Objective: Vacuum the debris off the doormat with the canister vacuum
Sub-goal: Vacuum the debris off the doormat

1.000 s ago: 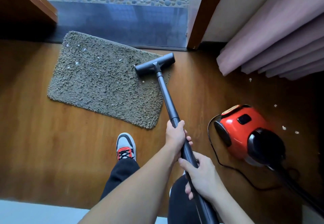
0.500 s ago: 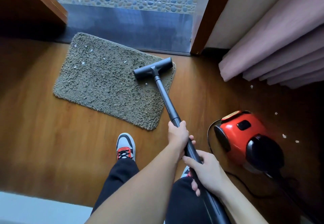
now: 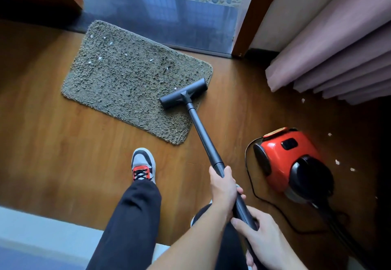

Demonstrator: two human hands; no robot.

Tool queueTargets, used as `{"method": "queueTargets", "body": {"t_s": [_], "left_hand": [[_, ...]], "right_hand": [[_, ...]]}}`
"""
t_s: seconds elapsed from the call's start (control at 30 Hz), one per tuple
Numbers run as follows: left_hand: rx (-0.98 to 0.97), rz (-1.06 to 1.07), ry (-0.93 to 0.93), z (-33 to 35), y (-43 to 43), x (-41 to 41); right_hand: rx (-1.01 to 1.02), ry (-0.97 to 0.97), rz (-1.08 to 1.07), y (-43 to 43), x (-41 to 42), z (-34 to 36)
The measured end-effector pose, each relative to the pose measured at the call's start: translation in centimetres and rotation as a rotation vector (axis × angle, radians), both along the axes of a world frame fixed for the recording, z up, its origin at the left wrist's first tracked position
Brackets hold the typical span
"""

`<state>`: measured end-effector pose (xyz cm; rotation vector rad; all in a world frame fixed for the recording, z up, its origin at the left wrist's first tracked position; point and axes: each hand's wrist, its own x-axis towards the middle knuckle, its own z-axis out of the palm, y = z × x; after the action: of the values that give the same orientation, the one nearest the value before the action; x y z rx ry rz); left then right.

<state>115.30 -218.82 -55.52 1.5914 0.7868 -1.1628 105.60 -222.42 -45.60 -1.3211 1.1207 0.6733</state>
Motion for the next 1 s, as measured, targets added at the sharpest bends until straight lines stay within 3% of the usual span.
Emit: {"method": "queueTargets", "body": {"t_s": [0.4,0.77,1.0], "left_hand": [[-0.025,0.052,-0.002,-0.6,-0.1,7.0],[-0.019,0.039,-0.039,-1.1,-0.3,17.5],[-0.009,0.044,-0.006,0.3,-0.6,14.9]], "right_hand": [[-0.031,0.012,0.114,-0.3,7.1,-0.7],[-0.043,-0.057,0.093,0.0,16.4,-2.7],[-0.022,-0.036,0.071,-0.4,14.0,-1.0]]}}
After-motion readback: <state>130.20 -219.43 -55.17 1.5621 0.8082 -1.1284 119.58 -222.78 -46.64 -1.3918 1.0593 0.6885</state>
